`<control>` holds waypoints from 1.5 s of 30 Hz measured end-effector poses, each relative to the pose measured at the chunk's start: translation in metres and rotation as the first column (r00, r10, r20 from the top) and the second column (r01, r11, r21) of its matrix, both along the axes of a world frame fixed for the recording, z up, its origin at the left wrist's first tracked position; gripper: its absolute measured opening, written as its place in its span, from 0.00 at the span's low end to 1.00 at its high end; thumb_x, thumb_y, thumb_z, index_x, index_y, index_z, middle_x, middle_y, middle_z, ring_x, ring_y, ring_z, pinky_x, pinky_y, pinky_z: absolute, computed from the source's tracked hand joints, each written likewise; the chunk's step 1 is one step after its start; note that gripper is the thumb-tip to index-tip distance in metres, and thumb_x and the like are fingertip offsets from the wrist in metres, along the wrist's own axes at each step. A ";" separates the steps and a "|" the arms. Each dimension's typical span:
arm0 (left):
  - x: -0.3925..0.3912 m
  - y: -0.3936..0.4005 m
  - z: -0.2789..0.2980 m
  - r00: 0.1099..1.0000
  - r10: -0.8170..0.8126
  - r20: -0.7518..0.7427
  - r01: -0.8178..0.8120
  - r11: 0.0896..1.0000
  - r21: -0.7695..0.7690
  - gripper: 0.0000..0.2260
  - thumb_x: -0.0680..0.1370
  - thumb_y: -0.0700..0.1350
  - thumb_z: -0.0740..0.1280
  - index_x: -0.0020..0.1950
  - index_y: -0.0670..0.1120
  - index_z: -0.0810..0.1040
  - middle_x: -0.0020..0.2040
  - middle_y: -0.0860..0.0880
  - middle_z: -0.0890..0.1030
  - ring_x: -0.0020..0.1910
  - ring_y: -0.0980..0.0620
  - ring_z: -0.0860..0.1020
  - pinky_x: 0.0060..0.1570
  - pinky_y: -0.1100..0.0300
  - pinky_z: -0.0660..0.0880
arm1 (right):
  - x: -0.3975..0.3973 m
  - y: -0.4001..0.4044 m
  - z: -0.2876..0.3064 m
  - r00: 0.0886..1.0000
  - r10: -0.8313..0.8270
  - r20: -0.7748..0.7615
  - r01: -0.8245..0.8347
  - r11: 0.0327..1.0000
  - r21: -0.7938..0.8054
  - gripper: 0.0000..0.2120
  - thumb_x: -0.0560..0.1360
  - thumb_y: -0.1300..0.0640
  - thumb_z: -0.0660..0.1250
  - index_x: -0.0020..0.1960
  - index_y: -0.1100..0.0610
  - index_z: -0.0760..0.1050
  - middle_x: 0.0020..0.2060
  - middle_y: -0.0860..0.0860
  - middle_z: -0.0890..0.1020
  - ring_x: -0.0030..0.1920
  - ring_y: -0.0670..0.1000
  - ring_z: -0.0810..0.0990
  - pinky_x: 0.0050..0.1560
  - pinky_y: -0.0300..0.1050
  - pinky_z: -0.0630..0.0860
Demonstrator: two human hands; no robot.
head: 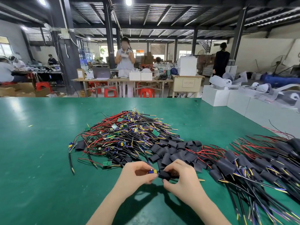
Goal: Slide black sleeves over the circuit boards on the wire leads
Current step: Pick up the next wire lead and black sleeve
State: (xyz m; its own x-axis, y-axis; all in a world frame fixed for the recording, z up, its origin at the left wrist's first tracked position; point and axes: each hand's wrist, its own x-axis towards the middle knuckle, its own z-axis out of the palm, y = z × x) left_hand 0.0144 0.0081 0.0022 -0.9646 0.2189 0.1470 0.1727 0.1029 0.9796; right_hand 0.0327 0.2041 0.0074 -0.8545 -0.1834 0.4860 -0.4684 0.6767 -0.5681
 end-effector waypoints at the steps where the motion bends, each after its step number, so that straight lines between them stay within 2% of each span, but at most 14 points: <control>1: 0.000 0.000 0.000 1.000 0.009 0.004 -0.009 1.000 -0.005 0.04 0.70 0.36 0.76 0.40 0.43 0.85 0.36 0.42 0.84 0.33 0.49 0.80 0.38 0.57 0.79 | 0.000 0.000 0.000 1.000 -0.009 0.002 0.009 1.000 -0.005 0.08 0.62 0.54 0.71 0.42 0.52 0.79 0.39 0.44 0.77 0.38 0.43 0.77 0.42 0.40 0.76; 7: 0.000 0.001 -0.001 0.997 0.060 0.053 -0.060 0.998 -0.002 0.03 0.68 0.38 0.78 0.38 0.42 0.85 0.33 0.41 0.84 0.32 0.50 0.81 0.35 0.59 0.79 | -0.002 0.000 -0.003 1.000 -0.007 0.010 0.007 0.999 -0.038 0.09 0.61 0.56 0.71 0.42 0.53 0.79 0.39 0.45 0.77 0.38 0.44 0.77 0.42 0.43 0.76; 13: -0.001 -0.006 -0.003 0.999 -0.027 0.025 0.029 0.996 -0.083 0.05 0.69 0.38 0.78 0.42 0.42 0.85 0.40 0.42 0.85 0.37 0.47 0.83 0.43 0.56 0.81 | -0.002 0.001 -0.002 0.996 0.089 -0.033 -0.090 0.994 -0.061 0.11 0.64 0.59 0.73 0.46 0.54 0.81 0.43 0.45 0.78 0.42 0.42 0.79 0.46 0.38 0.77; 17: -0.001 -0.004 -0.001 1.000 0.002 -0.012 -0.003 0.998 -0.065 0.06 0.68 0.37 0.78 0.42 0.46 0.86 0.41 0.45 0.86 0.39 0.51 0.84 0.43 0.62 0.79 | -0.003 0.004 -0.004 0.994 0.107 -0.037 -0.106 0.994 0.025 0.17 0.66 0.57 0.76 0.54 0.54 0.81 0.48 0.44 0.78 0.47 0.40 0.78 0.52 0.37 0.75; 19: -0.001 -0.004 0.000 1.000 0.017 -0.010 -0.018 1.000 -0.021 0.07 0.68 0.36 0.78 0.42 0.46 0.86 0.41 0.44 0.86 0.40 0.51 0.84 0.42 0.63 0.79 | -0.003 0.005 -0.005 0.993 0.099 -0.059 -0.093 0.992 0.086 0.19 0.67 0.58 0.74 0.58 0.53 0.80 0.50 0.45 0.78 0.50 0.42 0.77 0.55 0.37 0.73; 22: 0.000 -0.002 0.000 0.999 0.019 0.032 -0.021 0.997 0.070 0.07 0.68 0.34 0.77 0.43 0.44 0.86 0.41 0.42 0.86 0.39 0.49 0.84 0.42 0.61 0.79 | -0.001 0.002 -0.005 0.991 0.068 -0.115 -0.048 0.985 0.165 0.21 0.69 0.59 0.71 0.62 0.54 0.78 0.51 0.47 0.80 0.53 0.48 0.78 0.56 0.42 0.74; 25: -0.001 -0.001 0.000 0.999 0.024 0.041 -0.028 0.993 0.114 0.07 0.69 0.34 0.76 0.43 0.44 0.86 0.41 0.42 0.85 0.40 0.48 0.84 0.42 0.61 0.79 | 0.000 0.002 -0.005 0.983 0.062 -0.175 -0.028 0.981 0.192 0.21 0.69 0.56 0.71 0.62 0.56 0.78 0.48 0.49 0.81 0.51 0.52 0.79 0.53 0.44 0.75; 31: -0.001 -0.003 0.001 0.998 -0.019 -0.061 0.023 0.997 0.068 0.09 0.69 0.33 0.76 0.45 0.44 0.85 0.44 0.46 0.85 0.42 0.54 0.82 0.46 0.66 0.76 | 0.001 0.001 -0.002 0.992 0.086 -0.094 -0.076 0.992 0.101 0.21 0.70 0.52 0.68 0.62 0.54 0.78 0.46 0.46 0.81 0.48 0.47 0.78 0.51 0.45 0.75; 35: 0.000 -0.004 0.002 0.996 -0.028 -0.086 0.033 0.998 0.057 0.10 0.69 0.32 0.76 0.46 0.44 0.85 0.45 0.45 0.86 0.44 0.53 0.83 0.47 0.66 0.76 | 0.001 0.000 -0.003 0.991 0.112 -0.066 -0.108 0.992 0.067 0.21 0.70 0.50 0.67 0.62 0.53 0.79 0.45 0.44 0.81 0.47 0.44 0.78 0.51 0.42 0.75; 40: -0.001 -0.004 0.000 0.993 -0.061 -0.101 0.061 0.998 -0.001 0.11 0.70 0.30 0.74 0.47 0.44 0.85 0.45 0.45 0.86 0.46 0.50 0.84 0.49 0.63 0.77 | 0.001 0.000 -0.002 0.992 0.111 -0.062 -0.107 0.991 0.078 0.20 0.71 0.49 0.67 0.61 0.52 0.80 0.44 0.46 0.82 0.46 0.44 0.78 0.50 0.43 0.75; 45: -0.001 -0.008 0.004 0.993 -0.082 -0.088 0.080 0.996 -0.025 0.09 0.73 0.35 0.73 0.48 0.47 0.86 0.45 0.46 0.85 0.44 0.54 0.82 0.48 0.64 0.77 | 0.000 0.000 -0.002 0.992 0.107 -0.061 -0.103 0.992 0.078 0.21 0.69 0.48 0.67 0.61 0.52 0.80 0.45 0.44 0.81 0.47 0.42 0.78 0.51 0.42 0.75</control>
State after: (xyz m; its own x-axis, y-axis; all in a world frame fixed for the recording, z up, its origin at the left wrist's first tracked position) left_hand 0.0132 0.0004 0.0062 -0.9270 0.2996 0.2257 0.2675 0.1062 0.9577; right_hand 0.0331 0.2042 0.0050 -0.7958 -0.3081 0.5213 -0.5732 0.6609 -0.4844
